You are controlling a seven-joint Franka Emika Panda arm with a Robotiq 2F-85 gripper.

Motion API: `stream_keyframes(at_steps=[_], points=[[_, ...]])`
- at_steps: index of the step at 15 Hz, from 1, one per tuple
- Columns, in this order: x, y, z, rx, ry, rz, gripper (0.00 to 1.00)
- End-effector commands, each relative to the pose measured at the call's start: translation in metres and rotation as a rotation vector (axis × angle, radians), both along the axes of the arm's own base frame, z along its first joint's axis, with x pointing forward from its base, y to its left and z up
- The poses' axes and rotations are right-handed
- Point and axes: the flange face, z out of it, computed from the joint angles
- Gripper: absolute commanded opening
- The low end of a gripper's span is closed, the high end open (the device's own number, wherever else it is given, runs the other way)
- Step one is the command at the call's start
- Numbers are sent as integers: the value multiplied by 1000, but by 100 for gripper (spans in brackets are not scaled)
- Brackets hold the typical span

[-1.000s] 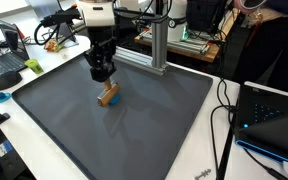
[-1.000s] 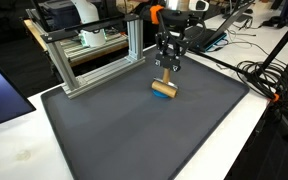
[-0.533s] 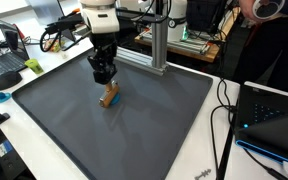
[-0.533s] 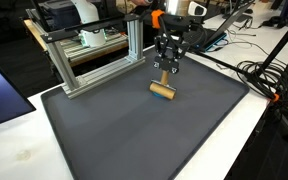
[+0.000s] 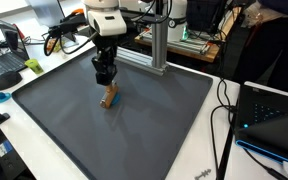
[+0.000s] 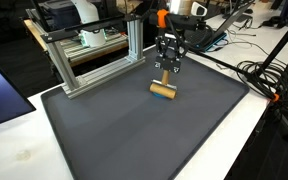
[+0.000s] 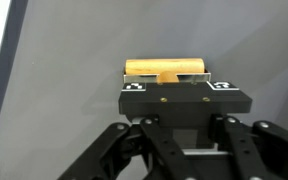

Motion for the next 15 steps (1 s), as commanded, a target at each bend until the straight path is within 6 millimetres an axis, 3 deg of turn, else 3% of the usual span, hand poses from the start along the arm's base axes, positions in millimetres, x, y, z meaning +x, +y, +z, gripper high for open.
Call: stream_keyframes(at_steps=[1,2,9,15], points=[[0,0,0,0,1,0,47],[0,0,0,0,1,0,22],[-2,-1,-8,94,57,186,22],[1,-7,-14,151,110,238,22]])
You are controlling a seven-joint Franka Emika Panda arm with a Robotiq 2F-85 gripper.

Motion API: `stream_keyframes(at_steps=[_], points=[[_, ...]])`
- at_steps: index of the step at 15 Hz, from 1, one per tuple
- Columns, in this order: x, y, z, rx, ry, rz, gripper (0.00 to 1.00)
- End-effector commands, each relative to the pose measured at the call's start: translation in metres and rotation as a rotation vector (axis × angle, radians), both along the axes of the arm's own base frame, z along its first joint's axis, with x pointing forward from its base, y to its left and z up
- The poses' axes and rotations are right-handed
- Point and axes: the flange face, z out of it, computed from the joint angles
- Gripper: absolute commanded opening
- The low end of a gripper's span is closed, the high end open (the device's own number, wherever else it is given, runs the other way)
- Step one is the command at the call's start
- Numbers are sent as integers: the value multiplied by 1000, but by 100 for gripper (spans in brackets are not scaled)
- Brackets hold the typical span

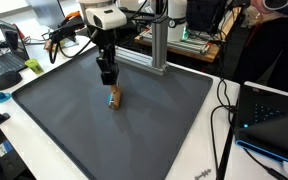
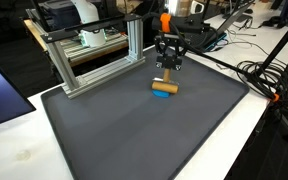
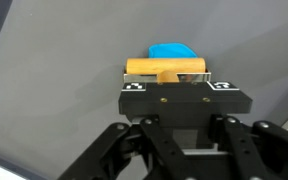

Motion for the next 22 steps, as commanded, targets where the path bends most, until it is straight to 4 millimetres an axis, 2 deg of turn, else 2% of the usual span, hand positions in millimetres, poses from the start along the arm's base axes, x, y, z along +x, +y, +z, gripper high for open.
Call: stream_keyframes(at_steps=[1,10,22], points=[[1,2,-19,36,48,15,22],[8,-11,-16,-11,20,-62,22],[15,-28,-30,-53,19,-128,22]])
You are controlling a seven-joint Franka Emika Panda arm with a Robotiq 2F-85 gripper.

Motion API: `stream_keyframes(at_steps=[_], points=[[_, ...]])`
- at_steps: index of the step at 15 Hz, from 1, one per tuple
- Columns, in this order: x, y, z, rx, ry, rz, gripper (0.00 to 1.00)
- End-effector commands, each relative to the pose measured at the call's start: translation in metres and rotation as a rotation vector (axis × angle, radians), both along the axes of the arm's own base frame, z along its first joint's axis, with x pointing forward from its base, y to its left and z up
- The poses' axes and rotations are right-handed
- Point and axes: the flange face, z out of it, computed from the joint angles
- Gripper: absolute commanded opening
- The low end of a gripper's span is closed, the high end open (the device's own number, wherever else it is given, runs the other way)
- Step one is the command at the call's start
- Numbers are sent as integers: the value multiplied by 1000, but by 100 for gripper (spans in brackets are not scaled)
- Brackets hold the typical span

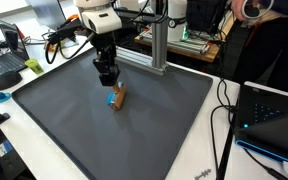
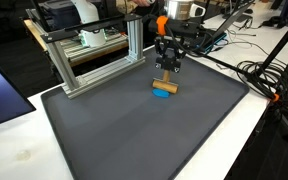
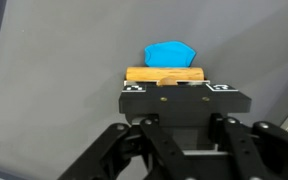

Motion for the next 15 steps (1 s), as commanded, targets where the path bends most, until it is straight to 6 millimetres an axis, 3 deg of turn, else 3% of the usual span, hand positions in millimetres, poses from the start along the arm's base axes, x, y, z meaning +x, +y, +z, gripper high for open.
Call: stream_keyframes(at_steps=[1,15], points=[[10,-24,-25,-74,9,-5,22],[14,-30,-30,-118,13,-61,22]])
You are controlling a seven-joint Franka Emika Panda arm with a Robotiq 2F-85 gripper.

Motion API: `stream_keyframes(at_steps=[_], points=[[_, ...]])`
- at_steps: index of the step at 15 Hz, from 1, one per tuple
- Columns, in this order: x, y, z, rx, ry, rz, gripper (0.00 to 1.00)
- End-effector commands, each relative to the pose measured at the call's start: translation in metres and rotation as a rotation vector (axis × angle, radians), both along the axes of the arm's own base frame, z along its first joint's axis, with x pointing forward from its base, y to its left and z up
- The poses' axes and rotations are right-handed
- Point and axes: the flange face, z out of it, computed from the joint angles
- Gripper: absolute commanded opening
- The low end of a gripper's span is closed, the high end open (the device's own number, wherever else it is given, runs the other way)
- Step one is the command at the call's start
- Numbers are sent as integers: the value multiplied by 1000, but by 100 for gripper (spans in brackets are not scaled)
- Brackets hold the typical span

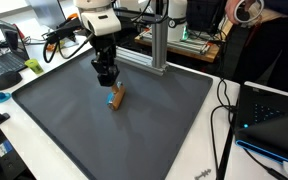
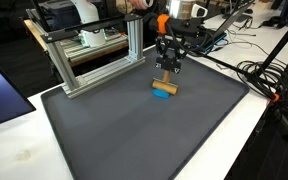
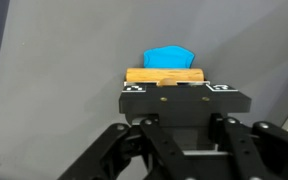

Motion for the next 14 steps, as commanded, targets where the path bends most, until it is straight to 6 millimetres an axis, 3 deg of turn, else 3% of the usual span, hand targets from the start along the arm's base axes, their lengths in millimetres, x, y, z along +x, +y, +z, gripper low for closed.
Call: stream_keyframes(at_steps=[1,14], points=[[10,-34,-31,-83,19,-13,22],[13,-47,-37,-91,28,-52,22]])
